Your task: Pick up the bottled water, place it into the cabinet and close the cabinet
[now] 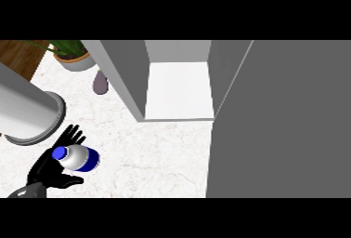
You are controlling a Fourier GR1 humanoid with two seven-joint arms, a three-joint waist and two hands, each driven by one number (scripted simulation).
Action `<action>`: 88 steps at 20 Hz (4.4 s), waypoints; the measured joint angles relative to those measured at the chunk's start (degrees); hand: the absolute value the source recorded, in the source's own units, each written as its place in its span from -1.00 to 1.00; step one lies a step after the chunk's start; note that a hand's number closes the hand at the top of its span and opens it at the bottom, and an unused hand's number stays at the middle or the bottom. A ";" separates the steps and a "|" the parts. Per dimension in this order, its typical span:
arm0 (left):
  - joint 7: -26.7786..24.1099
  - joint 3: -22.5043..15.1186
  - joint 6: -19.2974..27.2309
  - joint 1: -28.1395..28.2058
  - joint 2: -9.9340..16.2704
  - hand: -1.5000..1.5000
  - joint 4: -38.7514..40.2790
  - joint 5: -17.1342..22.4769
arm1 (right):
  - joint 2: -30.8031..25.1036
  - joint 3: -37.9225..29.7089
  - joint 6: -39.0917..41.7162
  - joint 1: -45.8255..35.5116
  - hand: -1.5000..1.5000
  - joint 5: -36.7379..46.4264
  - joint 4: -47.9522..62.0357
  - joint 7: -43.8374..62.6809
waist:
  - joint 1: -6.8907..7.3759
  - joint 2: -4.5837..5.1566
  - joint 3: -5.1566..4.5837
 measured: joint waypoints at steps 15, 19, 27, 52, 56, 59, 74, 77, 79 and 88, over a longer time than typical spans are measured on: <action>1.69 -0.12 -3.26 -3.79 -1.95 -1.00 4.61 2.94 | 1.25 1.01 -1.44 -2.45 -1.00 0.32 1.93 0.63 | 0.04 -0.07 0.40; 2.82 -0.09 -5.30 -3.82 -1.85 -1.00 4.50 4.04 | 1.06 0.39 -1.53 -3.62 -1.00 -0.52 2.24 1.59 | 0.16 -0.07 0.43; 3.48 -1.80 -6.53 -3.46 -3.31 1.00 2.00 4.26 | 0.63 -0.35 -1.24 -4.17 -1.00 -1.18 3.42 1.42 | 0.17 -0.20 0.57; -2.91 1.66 6.09 -2.19 -9.89 1.00 -1.84 11.78 | -0.52 -0.39 -1.12 -2.42 -1.00 -1.05 4.84 -1.45 | 0.70 -0.22 0.16; -0.38 1.43 5.83 -1.65 -10.89 1.00 -4.61 14.11 | 0.29 1.11 -2.21 -2.75 -1.00 0.79 5.80 -2.31 | 0.93 -0.31 0.18; 2.28 0.82 5.52 -0.62 -12.39 1.00 -8.67 16.12 | -0.29 0.37 -2.32 -3.37 -1.00 -0.61 4.75 -0.78 | 1.15 -0.38 0.20; 18.85 -13.63 19.43 7.19 -18.47 1.00 -42.41 24.00 | -0.19 2.69 -3.80 -4.45 -1.00 -0.43 5.40 -0.05 | 1.28 -0.49 0.22; 20.32 -18.74 24.66 7.69 -18.73 1.00 -47.74 24.85 | -0.51 2.42 -3.95 -5.30 -1.00 -1.38 4.74 1.14 | 1.19 -0.46 0.20; 21.49 -21.60 28.77 6.88 -18.83 1.00 -50.63 24.99 | -0.78 2.78 -3.84 -4.98 -1.00 -1.28 4.83 0.98 | 1.08 -0.43 0.20; 24.75 -30.49 45.79 -2.95 -18.81 1.00 -52.09 24.88 | -0.73 3.97 -4.72 -5.29 -1.00 -0.79 5.14 0.43 | 0.72 -0.35 0.13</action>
